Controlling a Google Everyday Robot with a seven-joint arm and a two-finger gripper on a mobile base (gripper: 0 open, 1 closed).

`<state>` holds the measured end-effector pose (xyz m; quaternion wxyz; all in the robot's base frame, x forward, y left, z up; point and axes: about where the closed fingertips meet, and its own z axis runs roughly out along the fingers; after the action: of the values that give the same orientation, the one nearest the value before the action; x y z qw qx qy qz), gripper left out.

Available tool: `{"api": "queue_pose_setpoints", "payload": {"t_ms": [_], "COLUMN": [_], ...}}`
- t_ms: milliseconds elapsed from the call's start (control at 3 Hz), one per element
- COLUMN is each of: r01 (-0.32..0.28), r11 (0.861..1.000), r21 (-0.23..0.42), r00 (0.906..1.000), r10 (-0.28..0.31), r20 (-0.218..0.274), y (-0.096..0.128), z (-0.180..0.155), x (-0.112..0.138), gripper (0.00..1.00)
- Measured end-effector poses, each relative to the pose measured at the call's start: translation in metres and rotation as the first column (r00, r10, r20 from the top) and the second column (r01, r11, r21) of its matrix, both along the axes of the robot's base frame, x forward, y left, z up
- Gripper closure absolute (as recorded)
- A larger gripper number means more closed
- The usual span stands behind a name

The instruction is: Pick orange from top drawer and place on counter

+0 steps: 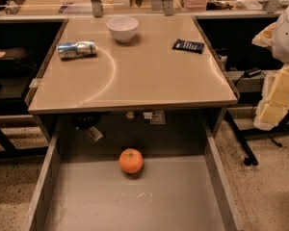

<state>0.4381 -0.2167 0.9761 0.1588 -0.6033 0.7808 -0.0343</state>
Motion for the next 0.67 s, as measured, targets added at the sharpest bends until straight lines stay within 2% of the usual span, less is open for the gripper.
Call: {"api": "queue_pose_setpoints", "payload": {"t_ms": [333,667], "r01": [0.000,-0.012], "r11": [1.000,1.000], "r21": [0.000,0.013], "r00": [1.0000,0.9998], "r10": [0.000,0.012], "r20": [0.000,-0.019], "y": [0.000,0.001], "z": [0.000,-0.019], "x": [0.000,-0.010], "gripper": [0.00,0.00]}}
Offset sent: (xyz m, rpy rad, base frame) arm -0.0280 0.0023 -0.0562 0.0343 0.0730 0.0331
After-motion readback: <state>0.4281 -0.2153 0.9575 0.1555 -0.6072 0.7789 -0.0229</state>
